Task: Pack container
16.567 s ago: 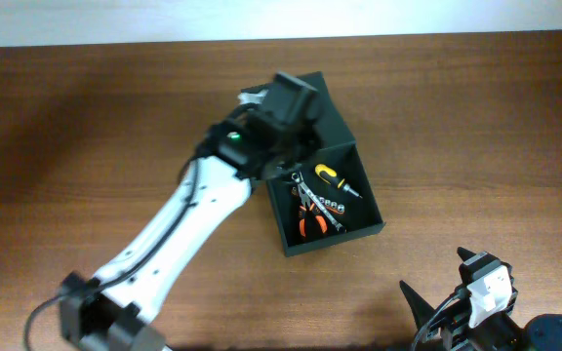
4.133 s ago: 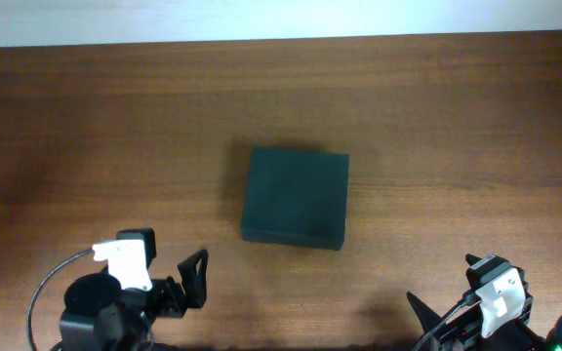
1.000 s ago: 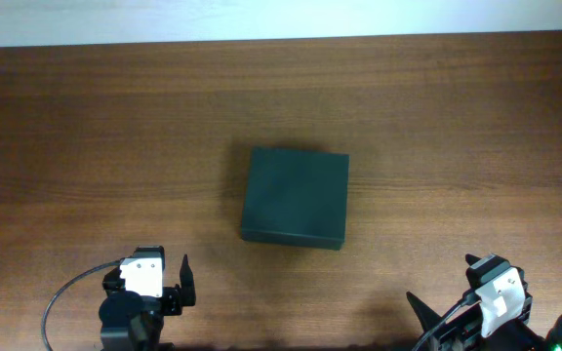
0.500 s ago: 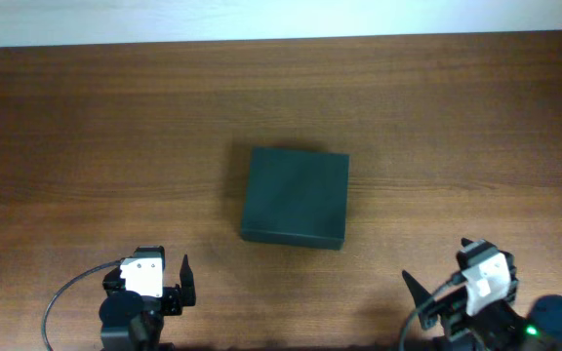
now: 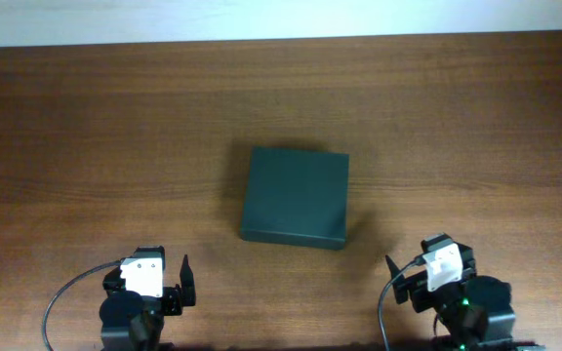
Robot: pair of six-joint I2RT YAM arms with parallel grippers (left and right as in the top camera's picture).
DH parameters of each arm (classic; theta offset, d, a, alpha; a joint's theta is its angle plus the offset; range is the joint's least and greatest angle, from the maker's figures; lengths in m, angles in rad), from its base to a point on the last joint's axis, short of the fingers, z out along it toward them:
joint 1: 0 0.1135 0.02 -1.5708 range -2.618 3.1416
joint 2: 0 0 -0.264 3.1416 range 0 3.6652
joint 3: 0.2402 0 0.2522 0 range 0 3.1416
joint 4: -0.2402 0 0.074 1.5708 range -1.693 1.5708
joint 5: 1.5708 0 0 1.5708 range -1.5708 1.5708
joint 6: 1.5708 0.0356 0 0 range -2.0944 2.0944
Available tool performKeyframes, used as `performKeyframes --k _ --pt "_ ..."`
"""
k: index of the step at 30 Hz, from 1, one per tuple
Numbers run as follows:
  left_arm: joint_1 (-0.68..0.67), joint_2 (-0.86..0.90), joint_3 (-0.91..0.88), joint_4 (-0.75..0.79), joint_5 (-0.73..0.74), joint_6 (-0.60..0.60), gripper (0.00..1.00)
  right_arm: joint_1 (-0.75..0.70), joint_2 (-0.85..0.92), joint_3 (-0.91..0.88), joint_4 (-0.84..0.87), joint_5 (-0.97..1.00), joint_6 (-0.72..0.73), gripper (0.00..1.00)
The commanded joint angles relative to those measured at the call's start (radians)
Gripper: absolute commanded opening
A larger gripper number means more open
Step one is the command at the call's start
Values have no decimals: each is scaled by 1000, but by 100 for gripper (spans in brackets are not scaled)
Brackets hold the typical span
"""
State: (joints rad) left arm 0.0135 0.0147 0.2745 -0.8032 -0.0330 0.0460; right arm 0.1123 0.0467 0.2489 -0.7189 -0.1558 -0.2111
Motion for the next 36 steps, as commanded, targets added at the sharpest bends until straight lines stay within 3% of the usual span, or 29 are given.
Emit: performKeyframes --k 1,36 --pt "4 -10 -8 2 8 20 99 4 -31 -59 31 10 10 99" --pt "4 -10 -8 2 8 19 99 -54 -43 -86 27 45 10 98"
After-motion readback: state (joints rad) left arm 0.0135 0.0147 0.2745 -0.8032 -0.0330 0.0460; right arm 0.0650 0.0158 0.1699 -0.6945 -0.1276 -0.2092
